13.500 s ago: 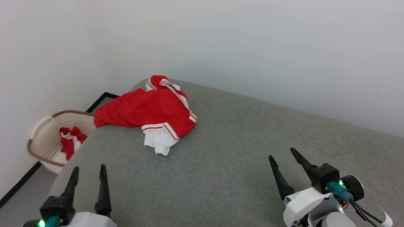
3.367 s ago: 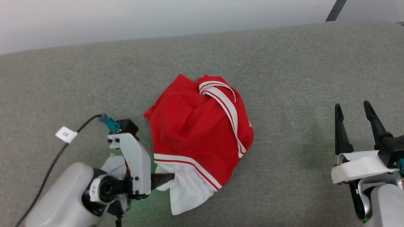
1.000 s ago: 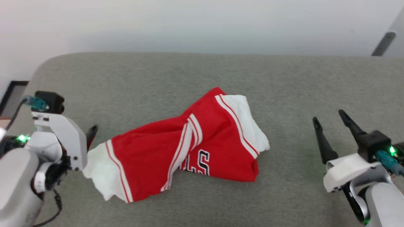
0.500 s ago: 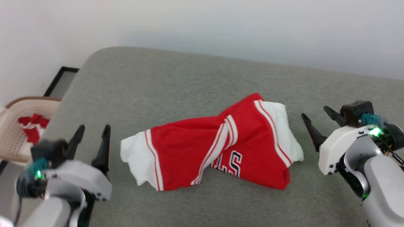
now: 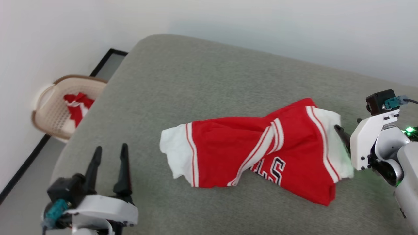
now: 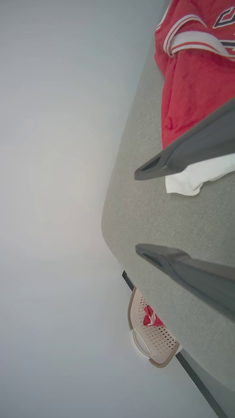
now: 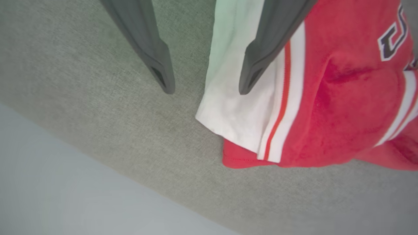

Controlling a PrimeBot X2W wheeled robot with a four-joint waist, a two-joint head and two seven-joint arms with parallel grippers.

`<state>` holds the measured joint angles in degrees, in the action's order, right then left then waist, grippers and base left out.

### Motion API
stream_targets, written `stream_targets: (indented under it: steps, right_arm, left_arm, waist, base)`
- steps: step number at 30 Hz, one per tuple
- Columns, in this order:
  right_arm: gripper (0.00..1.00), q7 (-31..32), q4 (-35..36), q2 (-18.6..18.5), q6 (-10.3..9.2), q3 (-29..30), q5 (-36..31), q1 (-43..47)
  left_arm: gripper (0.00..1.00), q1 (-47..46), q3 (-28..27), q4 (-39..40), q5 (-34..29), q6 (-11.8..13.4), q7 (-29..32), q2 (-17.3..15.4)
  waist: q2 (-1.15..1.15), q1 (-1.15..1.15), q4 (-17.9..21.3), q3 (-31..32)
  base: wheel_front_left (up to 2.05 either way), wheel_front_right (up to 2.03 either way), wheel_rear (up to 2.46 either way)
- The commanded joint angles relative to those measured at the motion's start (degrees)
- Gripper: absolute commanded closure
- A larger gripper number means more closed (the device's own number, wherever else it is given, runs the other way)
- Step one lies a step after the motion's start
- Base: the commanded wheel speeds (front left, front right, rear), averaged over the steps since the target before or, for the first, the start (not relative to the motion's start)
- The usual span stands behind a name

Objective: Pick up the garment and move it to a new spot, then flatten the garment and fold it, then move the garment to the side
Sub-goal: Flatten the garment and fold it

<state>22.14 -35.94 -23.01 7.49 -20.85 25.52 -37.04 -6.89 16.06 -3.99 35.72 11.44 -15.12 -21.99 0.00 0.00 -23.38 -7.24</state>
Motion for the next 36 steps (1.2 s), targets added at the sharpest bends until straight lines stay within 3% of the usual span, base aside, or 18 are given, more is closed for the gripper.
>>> stream_targets:
  steps: [1, 9, 10, 11, 17, 22, 27, 36]
  right_arm:
    - [0.0, 0.2, -0.3, 0.1, 0.0, -0.3, 0.7, -0.6]
    - [0.0, 4.6, -7.3, -0.7, 0.0, -3.1, 2.6, -3.3]
    - [0.33, 4.9, -8.1, -0.7, 0.0, -3.7, 2.6, -3.6]
    - [1.0, 4.9, -8.5, -0.8, 0.0, -4.6, 2.6, -3.9]
    - [1.0, 2.9, -8.8, -2.2, 0.0, -8.2, 5.3, -5.8]
    - [1.0, -0.9, -4.7, -4.5, 0.0, -13.5, 6.5, -6.7]
    - [1.0, -5.1, 4.6, -8.1, 0.0, -21.4, 9.1, -6.2]
    - [1.0, -10.2, 24.8, -18.0, -0.01, -33.8, 15.4, -3.1]
  left_arm:
    - [0.0, 0.6, -0.3, 0.2, -0.4, -0.4, 0.0, 0.7]
    - [0.0, 2.5, -6.4, -0.6, -6.3, -5.1, 0.0, 8.0]
    - [0.0, 2.6, -7.3, -0.5, -6.9, -5.7, 0.0, 8.7]
    - [0.0, 2.9, -8.0, -0.7, -7.4, -6.4, 0.0, 9.4]
    - [0.0, 4.0, -12.1, -1.4, -10.6, -9.6, 0.0, 13.0]
    - [0.0, 5.2, -15.5, -1.4, -12.6, -11.5, 0.0, 14.5]
    - [0.0, 6.5, -18.5, -1.2, -14.0, -12.6, 0.0, 15.4]
    - [0.0, 8.5, -23.2, -0.4, -15.4, -13.8, 0.0, 16.2]
  waist:
    - [0.0, 0.0, -2.2, -1.4]
    - [0.0, 0.0, -4.6, -2.3]
    - [0.0, 0.0, -4.7, -2.3]
    - [0.0, 0.0, -4.9, -2.3]
    - [0.0, 0.0, -4.8, -1.9]
    - [0.0, 0.0, -3.5, -0.6]
    - [0.0, 0.0, -1.2, 0.8]
    - [0.0, 0.0, 3.8, 2.9]
  base:
    - [0.0, 0.0, 0.0]
    - [0.0, 0.0, 0.0]
    - [0.0, 0.0, 0.0]
    - [0.0, 0.0, 0.0]
    - [0.0, 0.0, 0.0]
    - [0.0, 0.0, 0.0]
    - [0.0, 0.0, 0.0]
    - [0.0, 0.0, 0.0]
